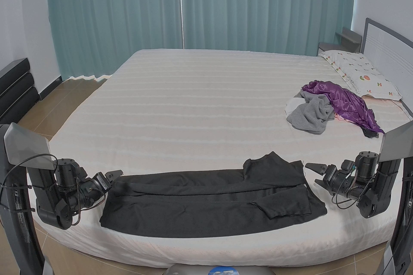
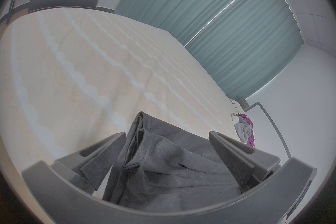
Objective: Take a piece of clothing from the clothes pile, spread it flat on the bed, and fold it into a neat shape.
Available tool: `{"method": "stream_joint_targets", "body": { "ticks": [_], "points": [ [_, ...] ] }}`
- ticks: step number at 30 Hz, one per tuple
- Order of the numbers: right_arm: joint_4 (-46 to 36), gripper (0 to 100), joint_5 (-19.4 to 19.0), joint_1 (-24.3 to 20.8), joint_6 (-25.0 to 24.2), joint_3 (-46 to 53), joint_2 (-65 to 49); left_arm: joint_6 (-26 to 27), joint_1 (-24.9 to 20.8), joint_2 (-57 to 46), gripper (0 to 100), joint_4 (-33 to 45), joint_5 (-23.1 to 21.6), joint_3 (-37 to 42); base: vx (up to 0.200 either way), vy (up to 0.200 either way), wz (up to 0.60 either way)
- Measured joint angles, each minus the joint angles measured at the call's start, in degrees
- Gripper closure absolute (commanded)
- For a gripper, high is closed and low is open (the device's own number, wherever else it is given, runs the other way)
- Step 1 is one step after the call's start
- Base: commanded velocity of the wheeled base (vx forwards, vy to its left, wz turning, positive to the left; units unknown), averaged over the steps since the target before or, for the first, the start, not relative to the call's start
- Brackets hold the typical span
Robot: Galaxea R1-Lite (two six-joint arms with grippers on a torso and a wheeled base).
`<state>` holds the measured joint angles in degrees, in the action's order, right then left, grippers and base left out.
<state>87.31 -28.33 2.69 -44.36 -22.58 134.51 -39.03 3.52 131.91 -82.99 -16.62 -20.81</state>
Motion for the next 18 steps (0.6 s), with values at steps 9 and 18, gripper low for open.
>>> {"method": "stream_joint_targets", "body": {
  "ticks": [9, 18],
  "points": [
    [0.1, 0, 0.3, -0.3, -0.1, 0.4, -0.3, 0.1, -0.1, 1.3, 100, -0.1, 3.1, -1.6, 0.000, 0.000, 0.00],
    [-0.8, 0, 4.7, -1.4, -0.1, 0.2, -2.0, -0.2, 0.0, 0.5, 100, -0.2, 3.8, -1.6, 0.000, 0.000, 0.00]
  ]
}}
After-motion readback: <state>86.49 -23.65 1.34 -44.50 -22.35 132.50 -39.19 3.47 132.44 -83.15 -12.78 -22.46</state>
